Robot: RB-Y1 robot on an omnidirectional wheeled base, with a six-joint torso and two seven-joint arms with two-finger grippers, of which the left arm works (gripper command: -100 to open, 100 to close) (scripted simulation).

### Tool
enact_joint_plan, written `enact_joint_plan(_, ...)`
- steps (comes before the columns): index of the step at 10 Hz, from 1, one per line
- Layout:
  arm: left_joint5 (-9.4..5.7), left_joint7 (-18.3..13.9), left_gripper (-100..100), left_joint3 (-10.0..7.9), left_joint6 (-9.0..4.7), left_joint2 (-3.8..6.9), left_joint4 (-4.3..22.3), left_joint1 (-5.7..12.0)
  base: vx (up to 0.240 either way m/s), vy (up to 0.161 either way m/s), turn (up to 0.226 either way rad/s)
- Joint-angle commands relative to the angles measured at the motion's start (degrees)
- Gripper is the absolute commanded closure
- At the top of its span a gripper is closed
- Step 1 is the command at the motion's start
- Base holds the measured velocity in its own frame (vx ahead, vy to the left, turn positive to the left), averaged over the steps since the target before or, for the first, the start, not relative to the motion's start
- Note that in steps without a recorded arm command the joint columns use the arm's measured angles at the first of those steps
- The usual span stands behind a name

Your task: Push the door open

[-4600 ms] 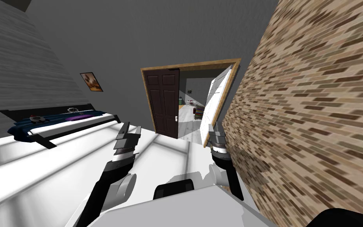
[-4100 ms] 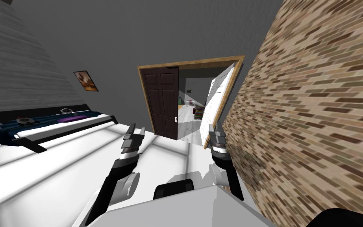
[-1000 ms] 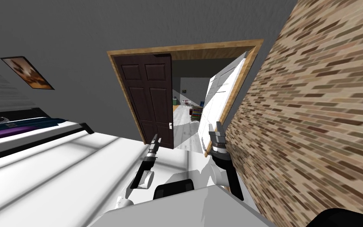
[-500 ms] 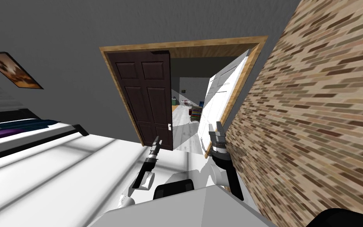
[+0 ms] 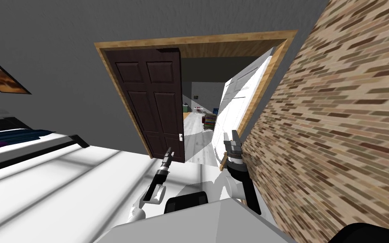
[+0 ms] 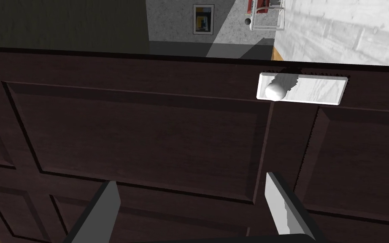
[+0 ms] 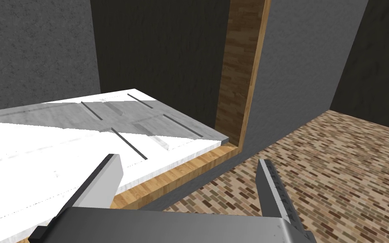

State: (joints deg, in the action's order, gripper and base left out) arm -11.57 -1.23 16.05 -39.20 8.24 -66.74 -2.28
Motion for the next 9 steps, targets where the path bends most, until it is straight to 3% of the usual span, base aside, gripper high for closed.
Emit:
enact_joint_plan(1, -0.6, 0.1, -100, 0.58, -0.69, 0.26, 2.6, 0.88, 0.068, -0.01, -0.046)
enact_joint_plan(8, -2.82, 0.5, -100, 2.61, -2.96, 1.1, 11.9, 4.4, 0.082, 0.007, -0.03)
enact_joint_plan(9, -2.82, 0.5, -100, 2.61, -2.96, 1.1, 12.0, 4.4, 0.073, 0.0, -0.012)
